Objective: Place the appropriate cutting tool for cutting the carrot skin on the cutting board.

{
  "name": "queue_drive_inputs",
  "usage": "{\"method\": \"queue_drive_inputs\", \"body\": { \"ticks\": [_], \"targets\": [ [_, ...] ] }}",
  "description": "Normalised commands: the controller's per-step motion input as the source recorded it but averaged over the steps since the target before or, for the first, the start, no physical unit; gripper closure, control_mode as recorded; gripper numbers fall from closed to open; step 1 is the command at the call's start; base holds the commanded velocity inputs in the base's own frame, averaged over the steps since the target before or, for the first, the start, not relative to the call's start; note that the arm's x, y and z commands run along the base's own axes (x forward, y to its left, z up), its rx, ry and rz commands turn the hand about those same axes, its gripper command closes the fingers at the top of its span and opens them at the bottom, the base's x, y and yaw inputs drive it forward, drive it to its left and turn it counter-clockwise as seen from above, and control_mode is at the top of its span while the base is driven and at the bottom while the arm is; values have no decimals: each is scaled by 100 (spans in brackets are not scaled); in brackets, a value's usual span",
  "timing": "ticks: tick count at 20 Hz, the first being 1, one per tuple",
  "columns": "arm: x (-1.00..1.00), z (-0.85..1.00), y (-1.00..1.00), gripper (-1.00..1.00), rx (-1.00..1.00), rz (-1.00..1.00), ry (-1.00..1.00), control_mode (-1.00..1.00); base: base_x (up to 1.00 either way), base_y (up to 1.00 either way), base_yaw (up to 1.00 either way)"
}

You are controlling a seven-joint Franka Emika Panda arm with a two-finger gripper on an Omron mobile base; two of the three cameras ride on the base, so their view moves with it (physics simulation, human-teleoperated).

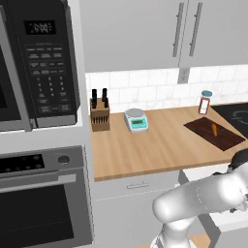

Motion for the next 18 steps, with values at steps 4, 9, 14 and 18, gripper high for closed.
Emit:
{"method": "queue_drive_inputs", "body": {
  "ticks": [4, 9, 14, 18],
  "targets": [
    [0, -32, 4, 100, -5, -6, -3, -100, 0, 0, 0],
    [2, -26, 0, 100, -6, -5, -5, -100, 0, 0, 0],
    [7, -23, 0, 100, -6, -3, 0, -100, 0, 0, 0],
    [0, -22, 0, 100, -5, 0, 0, -100, 0, 0, 0]
  ]
}}
